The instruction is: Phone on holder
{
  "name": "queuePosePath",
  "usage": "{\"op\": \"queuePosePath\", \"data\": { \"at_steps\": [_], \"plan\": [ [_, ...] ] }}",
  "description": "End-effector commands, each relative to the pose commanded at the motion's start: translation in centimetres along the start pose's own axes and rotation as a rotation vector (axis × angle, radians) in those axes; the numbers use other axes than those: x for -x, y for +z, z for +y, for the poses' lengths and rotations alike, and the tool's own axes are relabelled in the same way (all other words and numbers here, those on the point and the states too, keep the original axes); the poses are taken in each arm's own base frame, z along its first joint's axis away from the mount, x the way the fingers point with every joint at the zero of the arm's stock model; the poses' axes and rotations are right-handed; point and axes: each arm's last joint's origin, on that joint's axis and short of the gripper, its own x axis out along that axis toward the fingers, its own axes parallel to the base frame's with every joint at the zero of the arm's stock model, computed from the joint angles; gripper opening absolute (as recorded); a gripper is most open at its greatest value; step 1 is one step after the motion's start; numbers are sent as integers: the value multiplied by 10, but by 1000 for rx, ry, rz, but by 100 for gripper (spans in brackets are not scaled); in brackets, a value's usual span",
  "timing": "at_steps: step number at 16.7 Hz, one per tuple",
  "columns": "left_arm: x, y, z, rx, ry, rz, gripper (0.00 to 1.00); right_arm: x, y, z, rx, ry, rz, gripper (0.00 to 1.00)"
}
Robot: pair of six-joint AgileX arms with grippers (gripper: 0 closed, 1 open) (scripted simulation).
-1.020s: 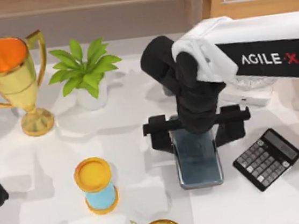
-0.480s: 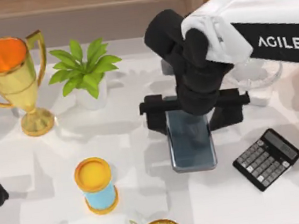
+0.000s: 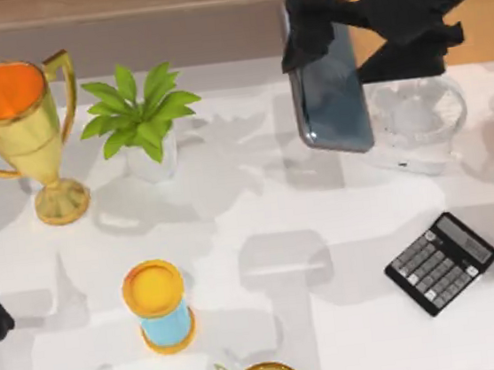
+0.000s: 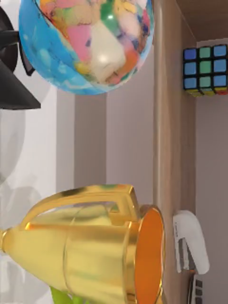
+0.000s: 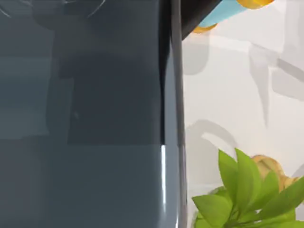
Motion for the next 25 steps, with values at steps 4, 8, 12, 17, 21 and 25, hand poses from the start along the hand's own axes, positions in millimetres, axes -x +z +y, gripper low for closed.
{"op": "queuePosePath", "data": {
  "at_steps": [4, 8, 12, 17, 21, 25],
  "plan": [
    [0, 0, 0, 0, 0, 0, 100, 79, 18, -32, 121, 168, -144, 0],
    [0, 0, 0, 0, 0, 0, 100, 153, 20, -85, 280, 228, -326, 0],
    [0, 0, 0, 0, 0, 0, 100, 209, 6, -157, 432, 158, -487, 0],
    [0, 0, 0, 0, 0, 0, 100, 248, -35, -261, 559, -2, -603, 0],
    [0, 0, 0, 0, 0, 0, 100, 259, -86, -338, 595, -112, -646, 0],
    [0, 0, 0, 0, 0, 0, 100, 252, -141, -399, 584, -167, -668, 0]
  ]
}}
